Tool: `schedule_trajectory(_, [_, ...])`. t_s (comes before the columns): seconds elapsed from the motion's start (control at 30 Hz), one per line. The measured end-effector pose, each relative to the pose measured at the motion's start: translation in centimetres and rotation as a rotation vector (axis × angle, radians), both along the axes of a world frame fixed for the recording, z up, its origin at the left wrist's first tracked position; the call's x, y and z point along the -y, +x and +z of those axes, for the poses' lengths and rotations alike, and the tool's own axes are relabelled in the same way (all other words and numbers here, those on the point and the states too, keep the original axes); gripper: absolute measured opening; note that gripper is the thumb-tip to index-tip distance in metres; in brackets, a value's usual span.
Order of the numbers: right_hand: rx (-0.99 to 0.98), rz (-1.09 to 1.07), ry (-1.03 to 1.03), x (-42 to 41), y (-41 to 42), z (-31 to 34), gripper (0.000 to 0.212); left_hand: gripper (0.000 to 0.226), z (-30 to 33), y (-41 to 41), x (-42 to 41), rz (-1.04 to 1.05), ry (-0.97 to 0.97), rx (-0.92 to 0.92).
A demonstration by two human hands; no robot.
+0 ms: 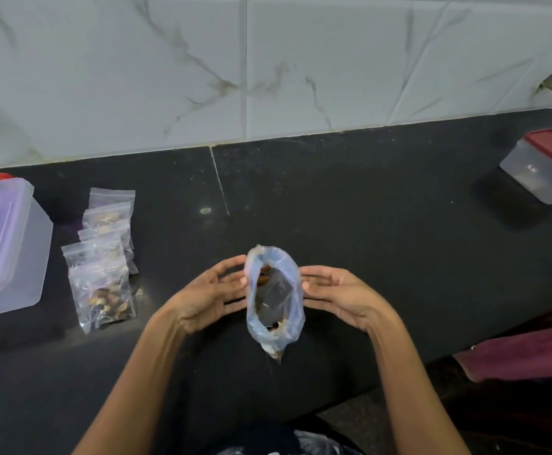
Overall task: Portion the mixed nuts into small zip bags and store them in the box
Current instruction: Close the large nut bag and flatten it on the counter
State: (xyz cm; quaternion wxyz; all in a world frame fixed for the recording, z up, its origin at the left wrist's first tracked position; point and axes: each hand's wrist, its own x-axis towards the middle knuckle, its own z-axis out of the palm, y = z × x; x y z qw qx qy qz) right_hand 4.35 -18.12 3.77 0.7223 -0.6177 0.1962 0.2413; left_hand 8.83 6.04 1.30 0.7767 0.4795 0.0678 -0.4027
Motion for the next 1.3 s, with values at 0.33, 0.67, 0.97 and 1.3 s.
schedule_trajectory(0.33, [0.147, -0.149, -0.514, -3.2, -0.4, 0.1, 0.014, 0.025, 1.0, -2.4, 2.9, 0.314, 0.761, 0.445])
schedule_trajectory(0.67, [0.046, -0.206, -0.225, -3.9, -2.6, 0.7, 0.034, 0.004, 2.2, -3.9, 1.7, 0.417, 0.066, -0.246])
schedule_trajectory(0.97, [-0.162, -0.077, 0.217, -2.7, -5.1, -0.3, 0.037, 0.019, 1.5, -7.1, -0.2, 0.188, 0.096, -0.235])
schedule_trajectory(1.3, [0.056, -0.196, -0.341, -6.7, -5.7, -0.1, 0.01, 0.016, 1.3, -9.7, 3.3, 0.46, 0.899, 0.523])
